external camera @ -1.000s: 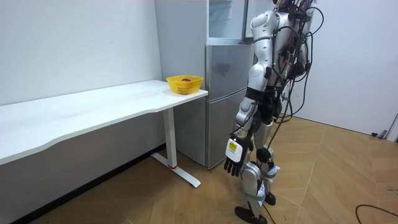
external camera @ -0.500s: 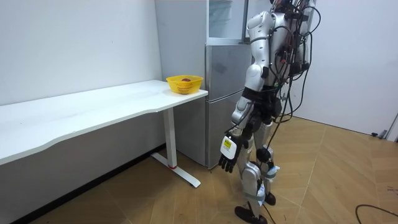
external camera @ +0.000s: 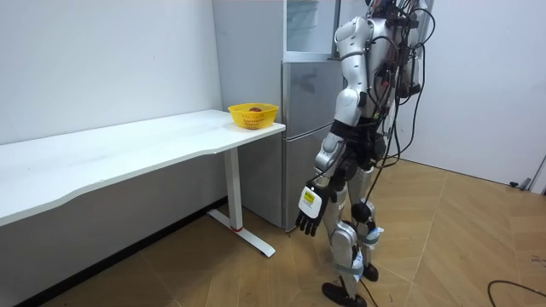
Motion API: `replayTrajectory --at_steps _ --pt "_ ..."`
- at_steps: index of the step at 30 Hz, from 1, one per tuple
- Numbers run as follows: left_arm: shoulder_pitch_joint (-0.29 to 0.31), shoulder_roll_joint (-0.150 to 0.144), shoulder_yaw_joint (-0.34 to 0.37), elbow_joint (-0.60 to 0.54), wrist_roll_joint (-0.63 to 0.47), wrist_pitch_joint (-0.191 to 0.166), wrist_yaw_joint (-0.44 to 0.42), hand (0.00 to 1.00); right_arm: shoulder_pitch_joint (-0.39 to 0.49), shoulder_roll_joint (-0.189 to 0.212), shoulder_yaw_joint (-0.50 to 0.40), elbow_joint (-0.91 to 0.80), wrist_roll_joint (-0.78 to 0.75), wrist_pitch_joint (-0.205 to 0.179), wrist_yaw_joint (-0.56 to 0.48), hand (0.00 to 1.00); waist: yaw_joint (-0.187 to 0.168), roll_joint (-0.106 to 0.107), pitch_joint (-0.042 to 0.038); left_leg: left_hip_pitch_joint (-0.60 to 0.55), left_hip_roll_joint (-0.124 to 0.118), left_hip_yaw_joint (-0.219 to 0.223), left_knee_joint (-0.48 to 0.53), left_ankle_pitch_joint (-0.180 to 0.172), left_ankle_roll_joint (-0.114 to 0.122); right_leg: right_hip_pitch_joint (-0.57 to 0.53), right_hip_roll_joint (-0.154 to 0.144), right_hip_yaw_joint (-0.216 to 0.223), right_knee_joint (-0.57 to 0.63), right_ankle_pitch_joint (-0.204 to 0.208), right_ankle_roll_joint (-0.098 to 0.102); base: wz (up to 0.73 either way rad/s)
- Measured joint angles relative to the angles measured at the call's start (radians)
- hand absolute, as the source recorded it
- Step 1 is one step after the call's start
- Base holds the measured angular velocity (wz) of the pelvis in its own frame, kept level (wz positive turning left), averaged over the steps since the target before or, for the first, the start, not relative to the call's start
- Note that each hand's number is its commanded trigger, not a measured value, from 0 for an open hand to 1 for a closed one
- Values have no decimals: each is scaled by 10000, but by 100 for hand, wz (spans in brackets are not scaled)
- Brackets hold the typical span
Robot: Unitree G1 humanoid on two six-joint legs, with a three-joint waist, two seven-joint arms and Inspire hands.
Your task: Retrieve from the upper fridge
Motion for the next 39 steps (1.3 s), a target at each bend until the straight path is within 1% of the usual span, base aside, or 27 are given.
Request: replayTrajectory --at_steps 1,3,5,9,12,20,24,27,32,39 --pt "41 0 35 0 -2 -56 -1 0 -58 -12 -3 -33 145 0 134 0 -9 -4 0 -2 0 -6 0 0 0 4 2 16 -10 0 0 -14" --pt "63 -2 203 6 -1 -216 -14 0 -167 -41 -35 -123 268 -12 736 0 -72 -20 8 -9 -2 -7 3 0 1 -10 -4 7 -21 -2 1 0" --pt "66 -2 223 6 1 -281 -13 0 -175 -52 -36 -259 309 -12 1180 0 -73 -21 8 -16 -5 -13 14 -1 1 -12 -14 -3 -18 -1 1 0" --pt "82 -4 226 11 1 -281 -8 0 -222 -66 -113 -347 502 16 2141 0 -106 -26 -3 -102 -6 -38 55 -1 1 -73 -29 2 -2 0 1 2" --pt "147 -11 229 34 8 -279 -5 0 -352 -65 -295 -364 538 23 2587 0 -107 -7 -9 -147 -2 -108 54 -1 1 -145 -25 -2 119 2 -2 -1" --pt "157 -90 443 127 29 -268 221 0 -371 -66 -657 -979 621 26 2746 0 -104 14 -14 -154 -7 -93 53 -1 1 -163 -35 -13 121 1 -1 0" --pt "160 -98 598 106 95 -269 258 0 -532 -72 -732 -1145 622 25 2747 0 -123 30 -17 -150 -5 -118 54 -1 1 -190 -29 -18 119 0 -1 0" --pt "160 -98 614 65 97 -273 263 0 -664 -112 -783 -1379 648 25 2847 0 -166 64 -37 -147 -5 -114 53 -1 1 -197 -29 -14 139 1 -1 0" --pt "160 -98 612 104 100 -272 275 0 -893 -113 -798 -1437 646 25 2981 0 -251 77 -35 -135 -5 -114 53 -1 1 -177 -30 -19 142 2 -1 0" --pt "176 -98 611 87 103 -271 297 0 -915 -114 -802 -1438 648 25 3092 0 -288 75 -36 -136 -3 -127 54 -1 1 -179 -31 -30 136 2 -1 0"
